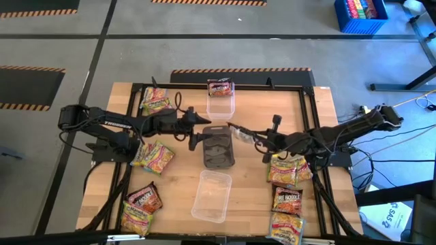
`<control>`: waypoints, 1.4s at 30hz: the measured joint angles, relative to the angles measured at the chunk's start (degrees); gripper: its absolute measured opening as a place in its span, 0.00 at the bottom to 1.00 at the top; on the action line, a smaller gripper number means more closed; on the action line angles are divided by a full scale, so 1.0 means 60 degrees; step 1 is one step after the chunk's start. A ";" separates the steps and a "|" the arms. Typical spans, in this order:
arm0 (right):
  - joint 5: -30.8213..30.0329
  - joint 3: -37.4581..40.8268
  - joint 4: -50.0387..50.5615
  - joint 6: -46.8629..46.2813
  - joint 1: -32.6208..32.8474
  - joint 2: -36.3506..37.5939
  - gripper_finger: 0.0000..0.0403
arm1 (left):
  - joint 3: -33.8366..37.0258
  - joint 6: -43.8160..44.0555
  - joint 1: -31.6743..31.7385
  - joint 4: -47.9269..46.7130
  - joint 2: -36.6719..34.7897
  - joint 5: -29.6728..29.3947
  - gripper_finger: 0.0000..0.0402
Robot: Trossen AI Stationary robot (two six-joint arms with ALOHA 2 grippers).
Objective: Sort Maruchan noodles
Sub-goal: Put the middle top black noodle pack into the top transparent bin
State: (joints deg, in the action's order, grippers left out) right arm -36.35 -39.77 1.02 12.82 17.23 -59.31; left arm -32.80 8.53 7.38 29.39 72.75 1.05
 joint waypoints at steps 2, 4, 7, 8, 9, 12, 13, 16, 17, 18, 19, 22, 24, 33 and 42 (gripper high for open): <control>0.0129 -0.0102 -0.0054 0.0164 0.0000 -0.0004 0.00 | 0.0000 -0.0253 -0.0092 0.0116 0.0000 0.0009 0.73; 0.0433 -0.0183 -0.0161 0.0223 0.0000 -0.0004 0.00 | 0.0000 -0.0385 -0.0173 0.0378 0.0000 0.0014 0.73; 0.0752 -0.0299 -0.0385 0.0404 0.0000 -0.0069 0.00 | 0.0000 -0.0648 -0.0278 0.0579 0.0000 0.0027 0.74; 0.0769 -0.0332 -0.0507 0.0440 0.0000 -0.0105 0.00 | 0.0000 -0.0722 -0.0313 0.0647 0.0000 0.0023 0.75; 0.0851 -0.0335 -0.0670 0.0480 0.0000 -0.0121 0.00 | 0.0000 -0.0764 -0.0338 0.0721 0.0001 0.0027 0.77; 0.1317 -0.0335 -0.1184 0.0678 0.0000 -0.0213 0.00 | 0.0000 -0.0782 -0.0370 0.0947 0.0000 0.0181 0.81; 0.1364 -0.0335 -0.1372 0.0755 0.0000 -0.0277 0.00 | 0.0000 -0.0782 -0.0364 0.1047 0.0003 0.0301 0.82; 0.1504 -0.0331 -0.1782 0.0988 0.0000 -0.0304 0.00 | 0.0000 -0.0804 -0.0364 0.1326 0.0000 0.0470 0.83; 0.1511 -0.0331 -0.1904 0.1058 0.0000 -0.0300 0.00 | 0.0000 -0.0856 -0.0367 0.1403 0.0004 0.0490 0.83; 0.1511 -0.0331 -0.1994 0.1156 0.0000 -0.0299 0.00 | 0.0000 -0.0924 -0.0383 0.1463 0.0004 0.0493 0.83; 0.1504 -0.0331 -0.2094 0.1245 0.0000 -0.0299 0.00 | 0.0000 -0.0987 -0.0414 0.1494 0.0004 0.0498 0.83; 0.1704 -0.0331 -0.2576 0.1425 0.0000 -0.0299 0.00 | 0.0000 -0.1060 -0.0477 0.1493 0.0004 0.0524 0.83; 0.1990 -0.0331 -0.2796 0.1442 0.0000 -0.0299 0.00 | 0.0000 -0.1087 -0.0484 0.1497 0.0004 0.0532 0.82; 0.2177 -0.0331 -0.3626 0.1748 -0.0033 -0.0407 0.00 | 0.0000 -0.1200 -0.0500 0.2171 0.0298 0.0763 0.82; 0.2898 -0.0331 -0.3836 0.1686 -0.0748 -0.0875 0.00 | -0.0908 -0.1343 -0.0575 0.2855 0.1947 0.0741 0.82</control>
State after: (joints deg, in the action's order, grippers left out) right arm -18.96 -41.76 -21.99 22.94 12.75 -64.56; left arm -38.25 0.47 3.92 46.52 84.44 5.50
